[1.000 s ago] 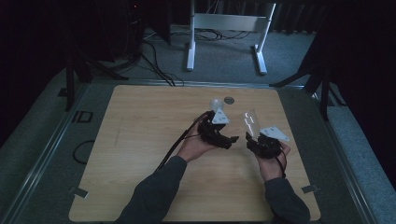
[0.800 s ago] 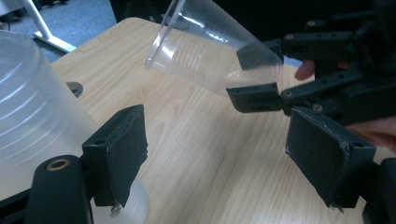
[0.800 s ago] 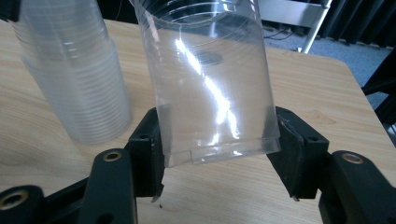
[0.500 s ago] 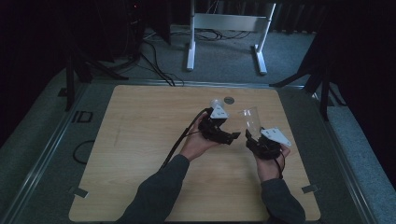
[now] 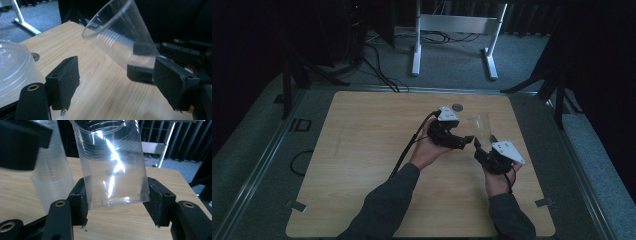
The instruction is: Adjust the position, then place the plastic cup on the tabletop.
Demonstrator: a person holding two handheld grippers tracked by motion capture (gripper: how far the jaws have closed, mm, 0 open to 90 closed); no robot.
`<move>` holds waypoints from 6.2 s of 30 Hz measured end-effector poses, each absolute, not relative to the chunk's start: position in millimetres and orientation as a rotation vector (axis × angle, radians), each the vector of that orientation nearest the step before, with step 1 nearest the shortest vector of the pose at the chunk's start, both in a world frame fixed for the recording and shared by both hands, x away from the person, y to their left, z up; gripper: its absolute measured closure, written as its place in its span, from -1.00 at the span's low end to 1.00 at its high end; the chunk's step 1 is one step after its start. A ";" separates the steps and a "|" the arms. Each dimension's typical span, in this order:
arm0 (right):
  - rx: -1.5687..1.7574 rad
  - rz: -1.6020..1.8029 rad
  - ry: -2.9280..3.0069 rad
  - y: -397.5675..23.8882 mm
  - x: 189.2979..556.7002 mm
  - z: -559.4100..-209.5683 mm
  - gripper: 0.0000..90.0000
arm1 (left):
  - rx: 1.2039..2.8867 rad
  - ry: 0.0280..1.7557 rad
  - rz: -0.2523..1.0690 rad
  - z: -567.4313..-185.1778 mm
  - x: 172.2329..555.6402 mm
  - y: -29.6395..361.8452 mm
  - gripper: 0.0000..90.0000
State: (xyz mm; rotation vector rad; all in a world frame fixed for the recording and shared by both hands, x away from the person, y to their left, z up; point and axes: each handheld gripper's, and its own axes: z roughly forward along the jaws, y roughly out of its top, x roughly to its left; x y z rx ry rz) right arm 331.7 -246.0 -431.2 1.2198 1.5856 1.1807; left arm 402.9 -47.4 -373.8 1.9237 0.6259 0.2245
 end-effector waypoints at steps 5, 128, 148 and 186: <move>1.202 1.189 1.561 -244.7 328.4 -431.5 -0.06 | 1.885 0.652 0.194 -371.6 405.6 -52.6 -0.51; 1.158 1.191 1.646 -254.4 314.1 -447.1 -0.37 | 1.728 0.699 0.343 -367.0 393.5 -76.2 -0.31; 1.250 1.210 1.564 -278.1 311.4 -446.4 -0.37 | 1.752 0.707 0.437 -370.6 386.5 -75.3 -0.31; 1.295 1.213 1.531 -287.6 312.2 -450.0 -0.37 | 1.771 0.682 0.576 -385.8 372.1 -72.3 -0.30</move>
